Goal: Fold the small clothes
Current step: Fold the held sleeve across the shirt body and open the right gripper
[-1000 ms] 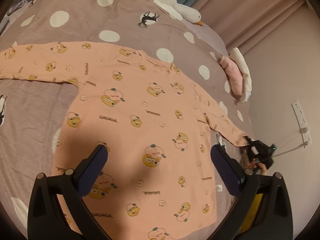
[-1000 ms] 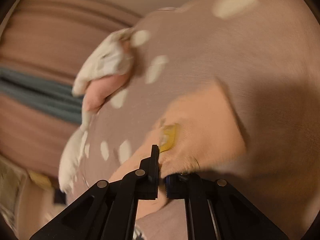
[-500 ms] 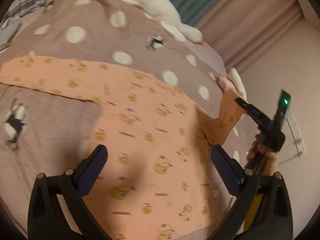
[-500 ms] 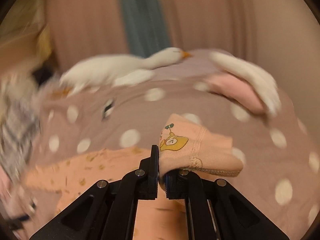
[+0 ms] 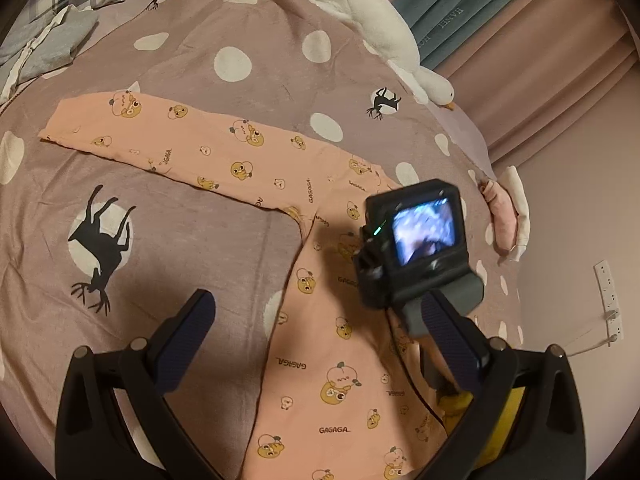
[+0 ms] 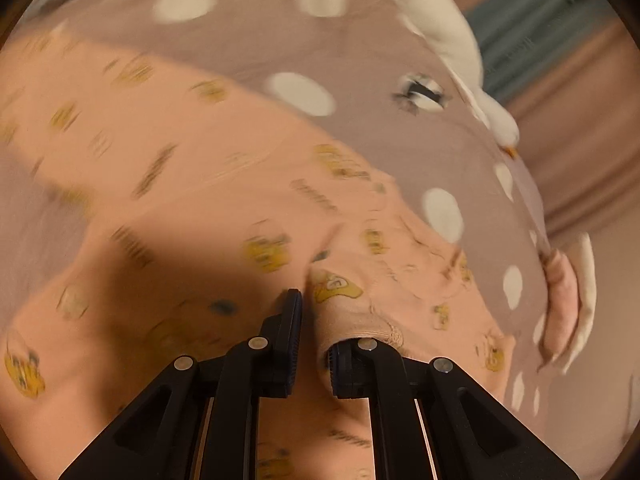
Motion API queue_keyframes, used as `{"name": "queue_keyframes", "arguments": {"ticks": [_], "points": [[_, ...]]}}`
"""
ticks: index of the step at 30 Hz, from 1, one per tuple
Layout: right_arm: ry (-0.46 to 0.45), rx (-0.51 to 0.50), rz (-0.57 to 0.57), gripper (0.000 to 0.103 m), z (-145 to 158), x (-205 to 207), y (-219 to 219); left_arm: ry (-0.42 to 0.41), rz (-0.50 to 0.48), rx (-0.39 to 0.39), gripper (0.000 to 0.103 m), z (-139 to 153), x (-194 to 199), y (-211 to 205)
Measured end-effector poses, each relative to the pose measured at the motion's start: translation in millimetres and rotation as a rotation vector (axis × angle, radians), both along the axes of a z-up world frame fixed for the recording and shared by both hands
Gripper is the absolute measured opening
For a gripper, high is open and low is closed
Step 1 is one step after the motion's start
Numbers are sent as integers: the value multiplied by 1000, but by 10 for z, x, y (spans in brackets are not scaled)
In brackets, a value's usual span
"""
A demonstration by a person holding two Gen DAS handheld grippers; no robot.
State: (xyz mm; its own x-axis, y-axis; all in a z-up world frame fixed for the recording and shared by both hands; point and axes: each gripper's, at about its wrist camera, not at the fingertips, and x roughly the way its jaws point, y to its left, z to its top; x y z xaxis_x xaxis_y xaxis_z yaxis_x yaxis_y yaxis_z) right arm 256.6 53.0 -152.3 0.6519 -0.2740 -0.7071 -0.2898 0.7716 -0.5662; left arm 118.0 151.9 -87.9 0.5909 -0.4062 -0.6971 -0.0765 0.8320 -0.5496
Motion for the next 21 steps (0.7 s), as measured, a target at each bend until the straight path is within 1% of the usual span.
{"name": "queue_keyframes", "arguments": {"ticks": [1,2,3,4,10,11,13,15,16,17,18,19,20,21], "points": [[-26,-45,16,37,-11,-51,49,-3,0,-6,103,0,4,-15],[-53,-87,43,48,-4,-123,96,-7,0,-10,103,7,11,-9],[-80,-111,71,63,16,-180,128,-17,1,-12,103,22,8,-15],[-104,-126,110,68,62,-254,157,-28,4,-9,103,38,-8,-26],[-159,-161,283,69,232,-591,280,-32,16,-10,103,31,-28,1],[-156,-161,316,69,256,-681,337,-31,18,-7,103,26,-33,10],[-134,-149,339,71,263,-740,291,-26,20,2,103,6,-37,27],[-64,-166,372,71,168,-736,217,-11,27,7,103,-26,-33,47],[-23,-191,415,71,99,-750,211,-5,31,1,103,-44,-37,66],[-5,-240,442,71,29,-750,197,-5,33,-4,103,-48,-46,78],[-24,-294,452,71,-11,-758,191,-9,34,-6,103,-51,-55,89],[-53,-306,446,71,12,-766,184,-12,35,-3,103,-51,-68,96],[-62,-264,433,71,86,-758,153,-12,38,3,103,-57,-75,107],[-62,-196,432,71,179,-764,129,-10,40,3,103,-67,-78,122]]}}
